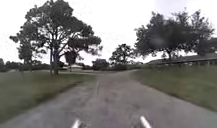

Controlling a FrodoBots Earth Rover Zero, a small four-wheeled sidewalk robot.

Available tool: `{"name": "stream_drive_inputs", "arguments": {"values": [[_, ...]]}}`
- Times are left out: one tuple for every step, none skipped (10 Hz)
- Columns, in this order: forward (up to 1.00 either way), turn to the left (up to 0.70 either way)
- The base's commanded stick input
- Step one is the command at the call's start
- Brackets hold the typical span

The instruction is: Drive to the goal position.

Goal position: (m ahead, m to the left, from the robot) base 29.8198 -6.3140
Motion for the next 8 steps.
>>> {"name": "stream_drive_inputs", "arguments": {"values": [[0.70,0.00],[0.70,0.00],[0.70,0.00],[0.70,0.00],[0.70,0.00],[0.70,0.00],[0.70,0.00],[0.70,0.00]]}}
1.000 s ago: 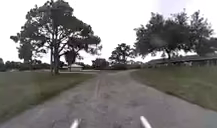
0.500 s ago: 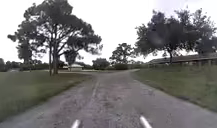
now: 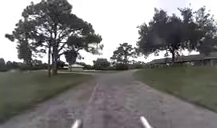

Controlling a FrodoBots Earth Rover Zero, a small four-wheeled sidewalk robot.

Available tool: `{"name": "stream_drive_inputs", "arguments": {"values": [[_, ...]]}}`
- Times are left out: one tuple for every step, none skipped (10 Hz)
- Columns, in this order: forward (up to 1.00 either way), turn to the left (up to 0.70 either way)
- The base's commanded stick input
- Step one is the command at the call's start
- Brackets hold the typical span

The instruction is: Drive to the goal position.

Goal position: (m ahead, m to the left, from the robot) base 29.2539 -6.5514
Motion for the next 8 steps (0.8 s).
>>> {"name": "stream_drive_inputs", "arguments": {"values": [[0.70,0.00],[0.70,0.00],[0.70,0.00],[0.70,0.00],[0.70,0.00],[0.70,0.00],[0.70,0.00],[0.70,0.00]]}}
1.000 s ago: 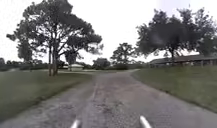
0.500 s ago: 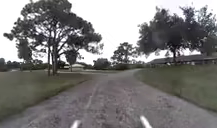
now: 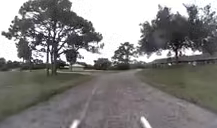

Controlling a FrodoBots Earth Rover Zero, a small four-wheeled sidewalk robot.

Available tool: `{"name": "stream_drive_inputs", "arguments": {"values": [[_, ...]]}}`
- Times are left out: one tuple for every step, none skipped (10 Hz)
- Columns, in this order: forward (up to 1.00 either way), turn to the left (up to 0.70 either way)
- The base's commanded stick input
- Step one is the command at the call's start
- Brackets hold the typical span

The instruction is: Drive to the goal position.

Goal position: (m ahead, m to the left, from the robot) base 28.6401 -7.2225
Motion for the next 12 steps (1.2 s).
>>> {"name": "stream_drive_inputs", "arguments": {"values": [[0.70,0.00],[0.70,0.00],[0.70,0.00],[0.70,0.00],[0.70,0.00],[0.70,0.00],[0.70,0.00],[0.70,0.00],[0.70,0.00],[0.70,0.00],[0.70,0.00],[0.70,0.00]]}}
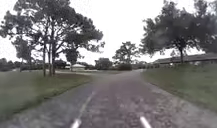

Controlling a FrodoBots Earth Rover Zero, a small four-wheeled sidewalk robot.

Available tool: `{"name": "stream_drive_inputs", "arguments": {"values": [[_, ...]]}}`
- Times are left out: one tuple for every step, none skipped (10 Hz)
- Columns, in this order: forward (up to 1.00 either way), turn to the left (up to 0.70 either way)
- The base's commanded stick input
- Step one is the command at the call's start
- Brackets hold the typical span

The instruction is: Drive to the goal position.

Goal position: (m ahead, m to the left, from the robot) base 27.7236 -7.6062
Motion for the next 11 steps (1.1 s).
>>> {"name": "stream_drive_inputs", "arguments": {"values": [[0.70,0.00],[0.70,0.00],[0.70,0.00],[0.70,0.00],[0.70,0.00],[0.70,0.00],[0.70,0.00],[0.70,0.00],[0.70,0.00],[0.70,0.00],[0.70,0.00]]}}
